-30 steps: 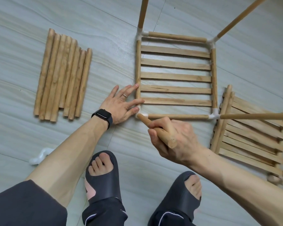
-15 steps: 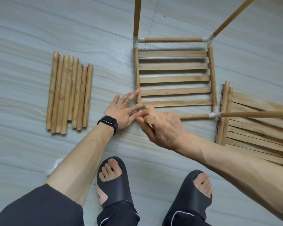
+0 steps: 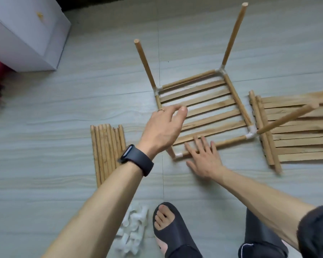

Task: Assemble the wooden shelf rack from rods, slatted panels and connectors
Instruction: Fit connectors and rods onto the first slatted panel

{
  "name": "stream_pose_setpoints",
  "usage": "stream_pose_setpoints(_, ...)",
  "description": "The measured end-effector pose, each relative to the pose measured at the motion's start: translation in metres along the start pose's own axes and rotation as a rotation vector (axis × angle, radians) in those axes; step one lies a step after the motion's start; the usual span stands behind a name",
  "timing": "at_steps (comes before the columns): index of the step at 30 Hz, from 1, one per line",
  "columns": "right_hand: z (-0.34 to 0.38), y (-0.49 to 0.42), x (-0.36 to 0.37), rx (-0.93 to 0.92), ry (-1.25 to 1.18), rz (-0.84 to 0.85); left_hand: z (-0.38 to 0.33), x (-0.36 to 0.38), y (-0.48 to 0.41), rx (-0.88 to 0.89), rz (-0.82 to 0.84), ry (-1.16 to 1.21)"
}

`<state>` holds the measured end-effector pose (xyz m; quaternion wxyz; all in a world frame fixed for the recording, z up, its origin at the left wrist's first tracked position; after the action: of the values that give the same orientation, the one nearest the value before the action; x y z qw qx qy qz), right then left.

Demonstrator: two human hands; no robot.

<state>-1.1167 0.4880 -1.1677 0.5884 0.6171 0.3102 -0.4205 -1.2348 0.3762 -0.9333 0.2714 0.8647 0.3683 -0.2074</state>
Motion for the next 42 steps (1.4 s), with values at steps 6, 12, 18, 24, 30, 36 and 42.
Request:
stream_pose_setpoints(6, -0.01, -0.006, -0.007, 0.045, 0.029, -0.026, 0.001, 0.024, 0.001, -0.043, -0.103, -0.304)
stream_pose_setpoints(12, -0.016, -0.009, 0.01, 0.085, -0.021, -0.042, 0.006, 0.015, 0.006, -0.053, -0.214, -0.286)
stream_pose_setpoints(18, -0.019, -0.011, 0.005, 0.061, 0.004, 0.001, 0.004, 0.02, 0.004, -0.064, -0.215, -0.273)
stream_pose_setpoints(24, -0.017, -0.005, -0.021, 0.01, 0.057, 0.134, -0.012, 0.026, 0.002, -0.098, -0.146, -0.374)
stream_pose_setpoints(30, -0.034, 0.008, -0.005, -0.053, 0.004, 0.115, 0.001, 0.013, 0.003, -0.137, -0.196, -0.402)
stream_pose_setpoints(36, -0.009, -0.004, -0.008, -0.008, -0.047, 0.148, 0.018, 0.003, -0.002, -0.22, -0.164, -0.462)
stream_pose_setpoints(42, -0.009, -0.006, -0.015, -0.037, 0.052, 0.102, 0.03, 0.001, 0.001, -0.304, -0.134, -0.306)
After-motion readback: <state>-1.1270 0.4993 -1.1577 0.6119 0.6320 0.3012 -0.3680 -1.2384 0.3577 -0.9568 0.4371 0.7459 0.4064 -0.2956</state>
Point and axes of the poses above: each hand's wrist, its own y-axis away from the middle knuckle, its own x-axis out of the palm, z = x × y, the point moved 3 cm from there along -y, towards the middle knuckle, and after that the axes turned 7 degrees about y, right-handed, at the moved point
